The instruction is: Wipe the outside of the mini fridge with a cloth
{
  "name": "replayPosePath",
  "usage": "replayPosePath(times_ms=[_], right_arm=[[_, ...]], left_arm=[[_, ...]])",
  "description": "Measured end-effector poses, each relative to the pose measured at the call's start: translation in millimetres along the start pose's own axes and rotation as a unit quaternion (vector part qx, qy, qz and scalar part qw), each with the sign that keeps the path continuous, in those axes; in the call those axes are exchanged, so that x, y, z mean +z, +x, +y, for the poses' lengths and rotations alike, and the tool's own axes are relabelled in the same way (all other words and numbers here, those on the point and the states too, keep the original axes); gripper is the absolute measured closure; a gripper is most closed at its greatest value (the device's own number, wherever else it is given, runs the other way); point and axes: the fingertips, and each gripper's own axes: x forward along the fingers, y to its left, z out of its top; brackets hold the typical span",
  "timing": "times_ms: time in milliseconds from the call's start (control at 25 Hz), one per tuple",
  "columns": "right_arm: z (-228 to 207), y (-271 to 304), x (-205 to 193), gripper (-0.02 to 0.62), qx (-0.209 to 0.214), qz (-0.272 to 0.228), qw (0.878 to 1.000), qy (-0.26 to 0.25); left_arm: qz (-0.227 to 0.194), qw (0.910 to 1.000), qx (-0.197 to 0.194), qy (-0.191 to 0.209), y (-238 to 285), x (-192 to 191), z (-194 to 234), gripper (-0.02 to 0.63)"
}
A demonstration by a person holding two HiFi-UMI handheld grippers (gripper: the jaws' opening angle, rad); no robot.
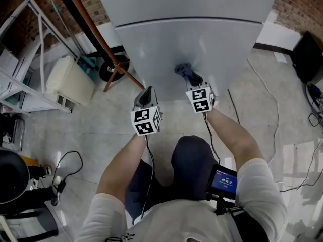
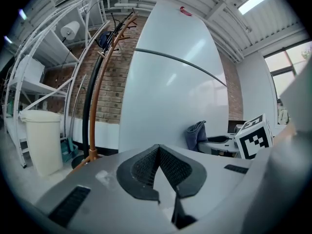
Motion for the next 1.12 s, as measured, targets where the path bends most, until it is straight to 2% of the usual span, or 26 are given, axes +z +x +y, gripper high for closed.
replayPosePath(times_ms=[600, 1120], right_arm=[[-111, -41, -33, 0.509, -0.063, 0.015, 0.998, 0.026], [-180, -66, -70, 0.509, -0.103, 0.022, 0.992, 0.062]], left_arm=[[0.017, 0.9984, -0.054, 0.004, 50, -12, -80, 0.603], [0.037, 0.9965, -0.074, 0.013, 77, -29, -114, 0.603]])
